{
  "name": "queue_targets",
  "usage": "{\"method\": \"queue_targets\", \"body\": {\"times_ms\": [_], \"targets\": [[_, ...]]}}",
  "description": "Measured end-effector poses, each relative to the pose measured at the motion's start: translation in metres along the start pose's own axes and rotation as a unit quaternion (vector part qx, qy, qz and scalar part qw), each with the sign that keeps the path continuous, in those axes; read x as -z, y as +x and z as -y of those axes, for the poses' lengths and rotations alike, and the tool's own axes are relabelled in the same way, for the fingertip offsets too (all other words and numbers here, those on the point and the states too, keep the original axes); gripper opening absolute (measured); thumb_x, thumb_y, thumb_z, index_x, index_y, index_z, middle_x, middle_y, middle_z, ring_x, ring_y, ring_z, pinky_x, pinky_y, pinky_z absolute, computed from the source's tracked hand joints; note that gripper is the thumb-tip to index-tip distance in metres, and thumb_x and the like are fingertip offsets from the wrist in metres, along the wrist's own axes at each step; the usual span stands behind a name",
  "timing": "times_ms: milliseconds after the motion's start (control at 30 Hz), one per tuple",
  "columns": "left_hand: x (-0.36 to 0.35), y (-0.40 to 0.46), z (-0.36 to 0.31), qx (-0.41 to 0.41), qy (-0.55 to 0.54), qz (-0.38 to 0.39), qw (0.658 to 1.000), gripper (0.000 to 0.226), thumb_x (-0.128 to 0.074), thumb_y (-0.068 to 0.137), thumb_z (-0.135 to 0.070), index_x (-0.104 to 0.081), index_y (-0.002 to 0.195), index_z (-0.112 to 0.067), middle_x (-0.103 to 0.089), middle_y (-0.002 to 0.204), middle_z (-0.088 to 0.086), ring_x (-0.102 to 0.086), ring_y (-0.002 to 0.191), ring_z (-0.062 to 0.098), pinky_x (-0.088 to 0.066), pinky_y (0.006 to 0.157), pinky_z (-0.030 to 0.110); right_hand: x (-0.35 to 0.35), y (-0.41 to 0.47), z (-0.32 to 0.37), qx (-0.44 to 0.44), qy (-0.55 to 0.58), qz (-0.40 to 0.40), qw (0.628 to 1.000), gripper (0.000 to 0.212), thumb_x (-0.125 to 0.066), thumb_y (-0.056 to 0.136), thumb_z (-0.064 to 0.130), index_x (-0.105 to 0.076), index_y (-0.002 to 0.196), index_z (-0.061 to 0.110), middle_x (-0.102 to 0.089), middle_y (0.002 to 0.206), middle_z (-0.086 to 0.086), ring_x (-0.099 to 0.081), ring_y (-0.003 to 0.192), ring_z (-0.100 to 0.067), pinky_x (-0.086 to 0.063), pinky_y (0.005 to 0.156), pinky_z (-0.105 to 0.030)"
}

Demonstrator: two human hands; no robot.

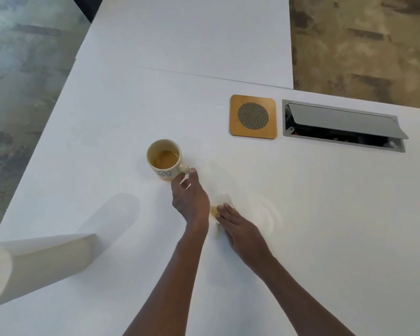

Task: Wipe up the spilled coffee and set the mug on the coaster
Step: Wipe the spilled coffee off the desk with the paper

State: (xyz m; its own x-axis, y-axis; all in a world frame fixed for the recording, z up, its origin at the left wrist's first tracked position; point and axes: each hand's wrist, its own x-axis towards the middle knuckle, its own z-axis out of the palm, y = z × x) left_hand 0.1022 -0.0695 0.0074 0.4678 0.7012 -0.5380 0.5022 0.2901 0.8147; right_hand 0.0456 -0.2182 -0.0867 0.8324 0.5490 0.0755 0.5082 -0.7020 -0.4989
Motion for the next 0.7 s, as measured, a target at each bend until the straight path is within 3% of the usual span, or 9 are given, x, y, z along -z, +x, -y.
{"method": "queue_targets", "body": {"times_ms": [100,233,400,567,700], "targets": [[-0.006,0.014,0.001,0.004,-0.026,0.01,1.0,0.025,-0.057,0.094,-0.049,-0.063,0.1,-0.025,-0.072,0.105,-0.001,-0.067,0.104,0.019,-0.051,0.101,0.043,0.011,0.004,-0.017,-0.039,-0.023,-0.034,0.998,0.045,-0.063,0.084,-0.008,-0.063,0.126,0.007,-0.055,0.138,-0.006,-0.048,0.132,-0.019,-0.043,0.107,-0.033],[-0.009,0.023,-0.005,0.024,-0.078,0.024,0.996,0.03,-0.059,0.095,-0.044,-0.065,0.072,-0.026,-0.061,0.072,-0.009,-0.059,0.078,0.016,-0.053,0.09,0.04,0.017,0.043,-0.026,-0.094,-0.04,-0.059,0.993,0.048,-0.063,0.081,-0.012,-0.062,0.127,0.003,-0.058,0.135,-0.012,-0.053,0.128,-0.027,-0.045,0.103,-0.04],[-0.009,0.023,-0.006,0.032,-0.125,0.028,0.991,0.022,-0.062,0.097,-0.034,-0.076,0.088,-0.021,-0.063,0.078,-0.002,-0.056,0.077,0.013,-0.049,0.077,0.026,0.011,0.087,-0.014,-0.11,-0.001,-0.057,0.992,0.043,-0.059,0.085,-0.011,-0.062,0.126,0.002,-0.057,0.135,-0.013,-0.05,0.13,-0.03,-0.037,0.103,-0.038],[-0.006,0.02,-0.01,0.036,-0.111,0.011,0.993,0.018,-0.064,0.097,-0.03,-0.075,0.086,-0.022,-0.069,0.084,0.001,-0.064,0.083,0.013,-0.048,0.076,0.019,-0.003,0.08,-0.016,-0.039,0.014,-0.004,0.999,0.038,-0.055,0.091,-0.003,-0.064,0.126,0.009,-0.053,0.141,-0.005,-0.043,0.136,-0.021,-0.034,0.11,-0.031],[0.011,0.019,-0.007,0.022,-0.082,0.003,0.996,0.016,-0.063,0.097,-0.029,-0.075,0.087,-0.025,-0.076,0.095,0.001,-0.071,0.098,0.016,-0.05,0.08,0.021,0.007,0.065,-0.025,0.007,0.002,0.013,1.0,0.041,-0.061,0.088,-0.002,-0.063,0.127,0.011,-0.054,0.141,-0.003,-0.045,0.135,-0.017,-0.04,0.104,-0.03]]}}
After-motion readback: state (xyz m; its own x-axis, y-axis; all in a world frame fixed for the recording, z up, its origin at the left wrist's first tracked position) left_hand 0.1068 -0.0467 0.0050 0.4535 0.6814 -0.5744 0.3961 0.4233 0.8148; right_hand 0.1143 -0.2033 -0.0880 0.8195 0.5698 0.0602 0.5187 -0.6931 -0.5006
